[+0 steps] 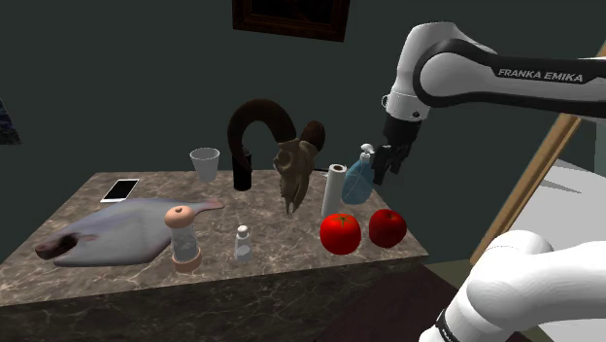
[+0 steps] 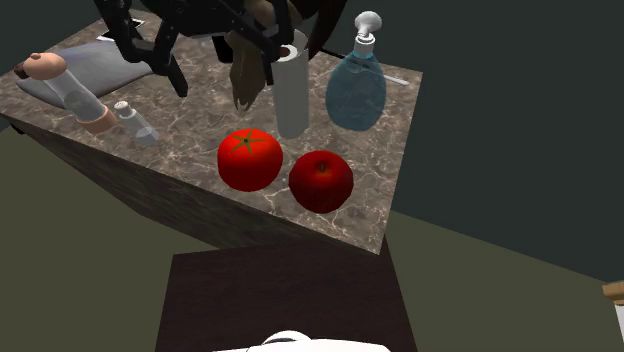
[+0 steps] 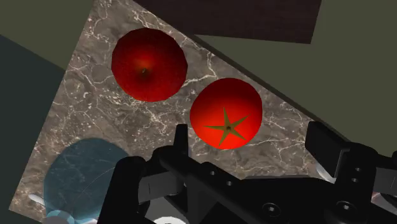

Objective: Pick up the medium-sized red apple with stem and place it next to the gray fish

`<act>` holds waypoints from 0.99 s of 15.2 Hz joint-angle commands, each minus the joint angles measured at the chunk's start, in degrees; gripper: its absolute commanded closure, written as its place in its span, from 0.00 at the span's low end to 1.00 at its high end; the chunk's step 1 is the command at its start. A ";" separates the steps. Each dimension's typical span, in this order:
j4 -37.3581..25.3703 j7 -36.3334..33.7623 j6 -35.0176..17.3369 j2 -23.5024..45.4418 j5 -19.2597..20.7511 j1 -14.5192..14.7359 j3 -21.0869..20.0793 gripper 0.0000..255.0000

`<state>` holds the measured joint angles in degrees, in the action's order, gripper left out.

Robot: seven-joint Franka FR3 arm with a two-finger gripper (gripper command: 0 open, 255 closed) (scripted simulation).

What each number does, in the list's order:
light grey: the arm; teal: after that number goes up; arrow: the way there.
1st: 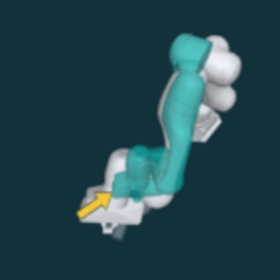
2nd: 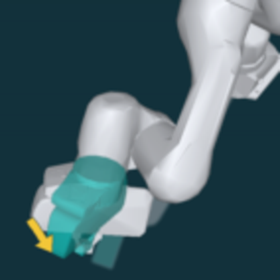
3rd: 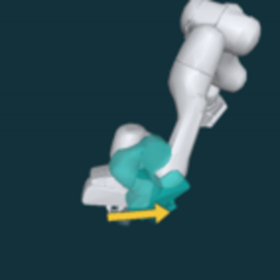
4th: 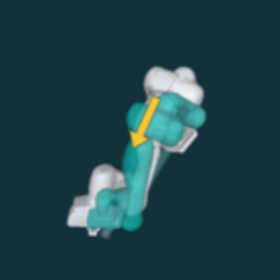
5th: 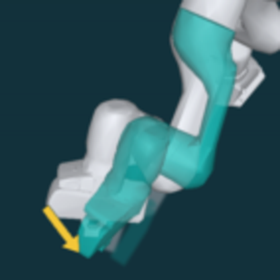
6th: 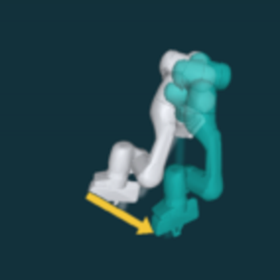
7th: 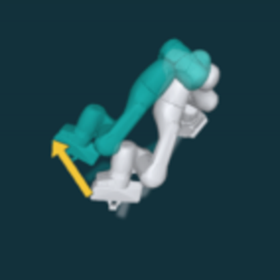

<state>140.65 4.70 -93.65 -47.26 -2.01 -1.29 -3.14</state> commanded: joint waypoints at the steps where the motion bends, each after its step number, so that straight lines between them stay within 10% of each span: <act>1: 0.00 0.00 0.00 0.00 0.00 0.00 0.00 0.00; 15: 17.56 72.71 -16.31 -11.42 21.58 14.20 39.68 0.00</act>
<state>158.42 73.89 -109.18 -59.21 18.65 11.84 34.58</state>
